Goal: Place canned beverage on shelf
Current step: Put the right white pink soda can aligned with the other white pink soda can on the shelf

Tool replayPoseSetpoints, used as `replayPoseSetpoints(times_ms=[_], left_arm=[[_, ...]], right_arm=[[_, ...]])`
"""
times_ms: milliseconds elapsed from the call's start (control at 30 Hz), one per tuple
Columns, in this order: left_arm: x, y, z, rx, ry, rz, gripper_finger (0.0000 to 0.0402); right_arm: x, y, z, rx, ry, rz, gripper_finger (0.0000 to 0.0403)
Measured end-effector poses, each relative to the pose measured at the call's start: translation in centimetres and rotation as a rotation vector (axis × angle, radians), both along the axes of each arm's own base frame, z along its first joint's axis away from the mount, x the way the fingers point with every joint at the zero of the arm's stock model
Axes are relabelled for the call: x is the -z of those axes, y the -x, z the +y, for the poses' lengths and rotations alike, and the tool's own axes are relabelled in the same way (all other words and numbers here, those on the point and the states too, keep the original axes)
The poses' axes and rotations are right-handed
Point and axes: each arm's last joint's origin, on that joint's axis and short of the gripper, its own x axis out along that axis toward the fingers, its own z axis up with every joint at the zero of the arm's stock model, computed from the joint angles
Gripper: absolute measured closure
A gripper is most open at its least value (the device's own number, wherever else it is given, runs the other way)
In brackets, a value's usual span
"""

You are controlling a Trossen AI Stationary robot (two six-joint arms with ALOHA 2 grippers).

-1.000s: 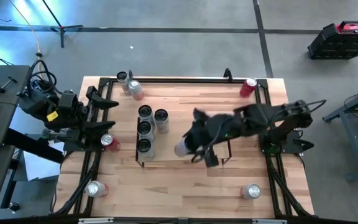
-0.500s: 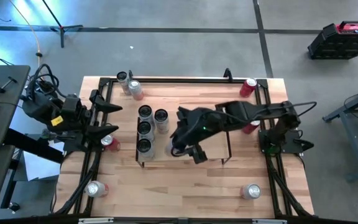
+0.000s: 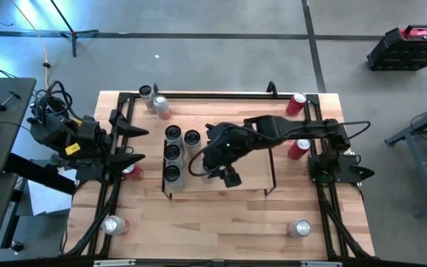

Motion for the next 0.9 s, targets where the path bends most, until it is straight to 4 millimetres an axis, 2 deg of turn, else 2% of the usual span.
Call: replayPoseSetpoints(times_ms=[167, 400, 900], left_arm=[[0.0, -0.1, -0.1, 0.0, -0.003, 0.003, 0.0111], [0.1, -0.2, -0.2, 0.001, -0.004, 0.005, 0.0111], [0.1, -0.2, -0.2, 0.003, -0.006, 0.006, 0.0111]], right_arm=[[0.5, -0.5, -0.7, 0.033, 0.023, 0.01, 0.0147], [1.6, -1.4, -0.5, 0.016, 0.031, 0.03, 0.0132], [1.1, -1.5, -0.2, 0.002, 0.042, -0.021, 0.0086]])
